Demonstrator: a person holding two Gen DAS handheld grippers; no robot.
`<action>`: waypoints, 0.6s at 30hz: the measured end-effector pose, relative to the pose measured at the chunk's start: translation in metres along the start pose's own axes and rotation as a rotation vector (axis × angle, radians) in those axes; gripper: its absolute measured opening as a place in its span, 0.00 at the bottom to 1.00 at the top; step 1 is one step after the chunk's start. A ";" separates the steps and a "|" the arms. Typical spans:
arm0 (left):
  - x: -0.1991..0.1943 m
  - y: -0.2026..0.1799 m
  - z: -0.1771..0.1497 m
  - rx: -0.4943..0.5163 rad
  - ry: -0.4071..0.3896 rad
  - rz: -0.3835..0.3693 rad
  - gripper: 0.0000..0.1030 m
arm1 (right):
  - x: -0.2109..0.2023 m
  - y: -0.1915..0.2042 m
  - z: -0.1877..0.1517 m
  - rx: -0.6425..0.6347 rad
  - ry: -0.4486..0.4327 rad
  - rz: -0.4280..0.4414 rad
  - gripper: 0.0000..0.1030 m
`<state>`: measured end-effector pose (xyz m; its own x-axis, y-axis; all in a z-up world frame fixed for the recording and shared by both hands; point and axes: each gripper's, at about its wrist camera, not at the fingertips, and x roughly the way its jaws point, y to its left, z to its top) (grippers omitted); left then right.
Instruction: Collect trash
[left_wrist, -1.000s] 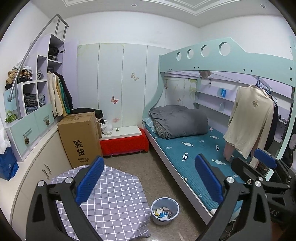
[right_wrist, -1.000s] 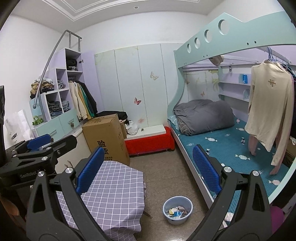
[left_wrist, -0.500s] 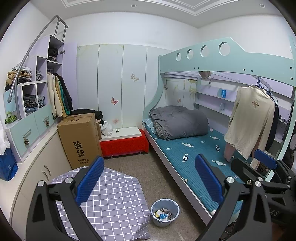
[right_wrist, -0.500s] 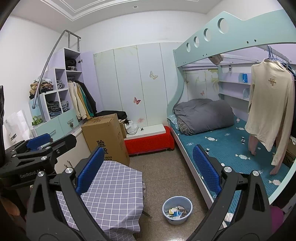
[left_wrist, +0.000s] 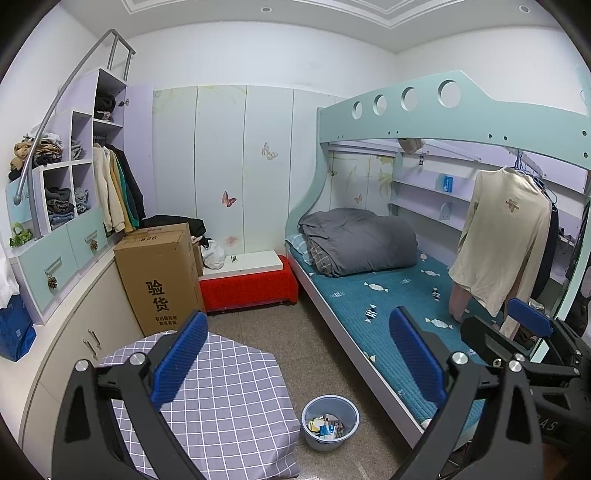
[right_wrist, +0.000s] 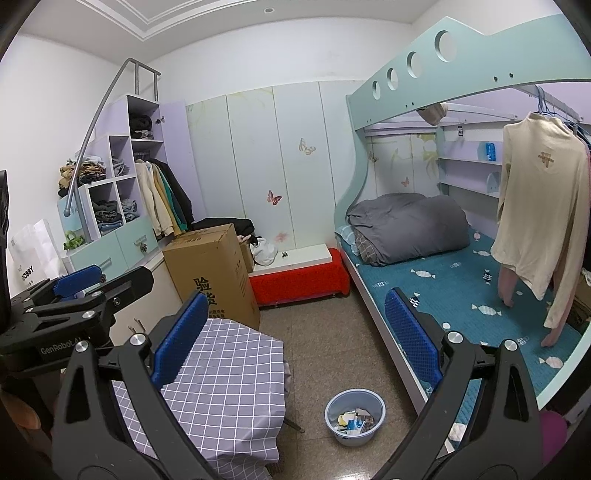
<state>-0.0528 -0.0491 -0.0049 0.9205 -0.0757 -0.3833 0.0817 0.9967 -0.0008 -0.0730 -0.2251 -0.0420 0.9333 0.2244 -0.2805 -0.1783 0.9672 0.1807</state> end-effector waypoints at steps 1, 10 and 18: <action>0.000 0.000 0.000 0.001 -0.001 0.001 0.94 | 0.000 0.000 0.000 -0.001 0.000 -0.002 0.92; 0.001 0.001 0.001 0.001 0.001 0.000 0.94 | 0.001 0.001 0.000 0.002 0.002 -0.001 0.92; 0.006 0.002 0.000 0.004 0.003 -0.001 0.94 | 0.006 0.000 -0.002 0.001 0.006 -0.001 0.92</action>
<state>-0.0475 -0.0472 -0.0076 0.9192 -0.0769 -0.3863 0.0844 0.9964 0.0024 -0.0682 -0.2237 -0.0459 0.9314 0.2244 -0.2865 -0.1773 0.9674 0.1810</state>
